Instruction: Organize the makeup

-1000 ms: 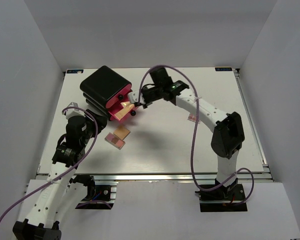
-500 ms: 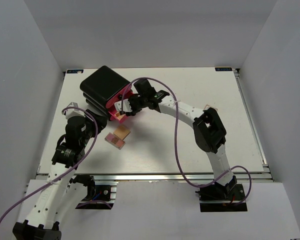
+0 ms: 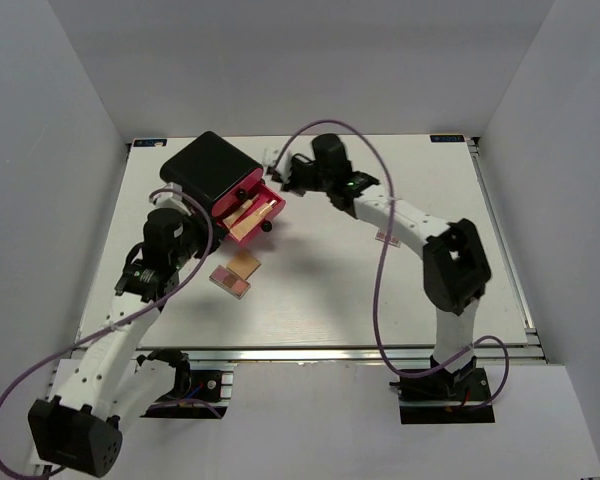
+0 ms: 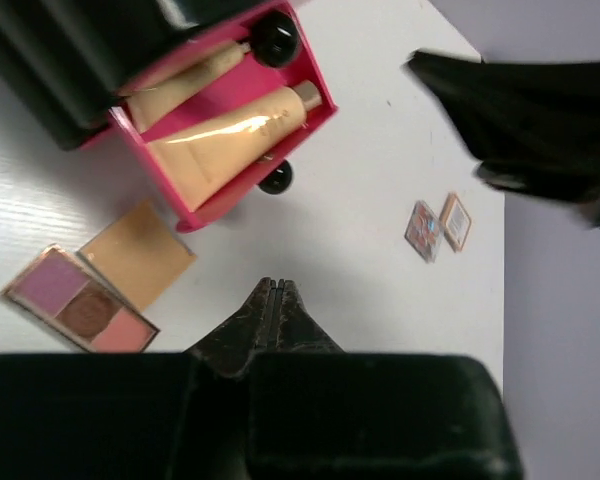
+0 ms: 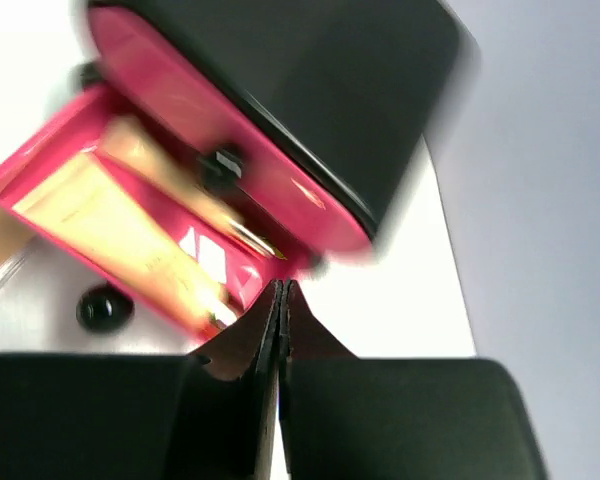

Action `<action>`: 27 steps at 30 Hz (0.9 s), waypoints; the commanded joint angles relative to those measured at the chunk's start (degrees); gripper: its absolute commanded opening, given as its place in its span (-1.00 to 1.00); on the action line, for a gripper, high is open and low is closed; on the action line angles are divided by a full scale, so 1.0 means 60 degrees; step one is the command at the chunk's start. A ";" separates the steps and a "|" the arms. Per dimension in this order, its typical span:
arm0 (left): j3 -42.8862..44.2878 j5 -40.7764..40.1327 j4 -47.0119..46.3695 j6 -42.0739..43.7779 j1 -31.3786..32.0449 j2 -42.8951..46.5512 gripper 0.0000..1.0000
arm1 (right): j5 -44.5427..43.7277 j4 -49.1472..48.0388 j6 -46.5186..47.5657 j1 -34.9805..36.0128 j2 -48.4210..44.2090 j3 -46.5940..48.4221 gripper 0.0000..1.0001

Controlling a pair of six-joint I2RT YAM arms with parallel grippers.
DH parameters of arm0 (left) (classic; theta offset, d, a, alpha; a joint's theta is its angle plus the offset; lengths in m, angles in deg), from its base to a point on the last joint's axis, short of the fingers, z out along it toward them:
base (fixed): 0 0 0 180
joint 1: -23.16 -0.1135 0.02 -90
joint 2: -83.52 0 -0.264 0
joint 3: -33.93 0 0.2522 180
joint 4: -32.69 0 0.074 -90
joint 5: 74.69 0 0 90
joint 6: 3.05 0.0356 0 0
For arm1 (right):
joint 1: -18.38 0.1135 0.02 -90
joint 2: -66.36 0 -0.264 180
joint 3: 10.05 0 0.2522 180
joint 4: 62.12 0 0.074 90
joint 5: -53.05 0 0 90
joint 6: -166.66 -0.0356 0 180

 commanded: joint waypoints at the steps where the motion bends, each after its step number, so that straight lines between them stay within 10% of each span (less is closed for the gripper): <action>1: 0.0687 0.1262 -0.0659 0.0679 0.0412 -0.0763 -1.00 | -0.0406 -0.2557 -0.4217 -0.1047 -0.1574 -0.1312 -1.00; 12: 0.4404 -0.2132 0.2093 0.4659 0.4411 -0.6327 -0.95 | -0.0159 -0.3102 -0.6032 -0.3451 -0.3759 -0.4960 -1.00; 19: 0.5930 -0.4358 0.2943 0.6422 0.4457 -0.9315 -0.71 | -0.0013 -0.2956 -0.6222 -0.4067 -0.4273 -0.5577 -1.00; 27: 0.6473 -0.6130 0.2358 0.7126 0.4003 -1.0330 0.03 | 0.0134 -0.2854 -0.6310 -0.4331 -0.4610 -0.5945 -1.00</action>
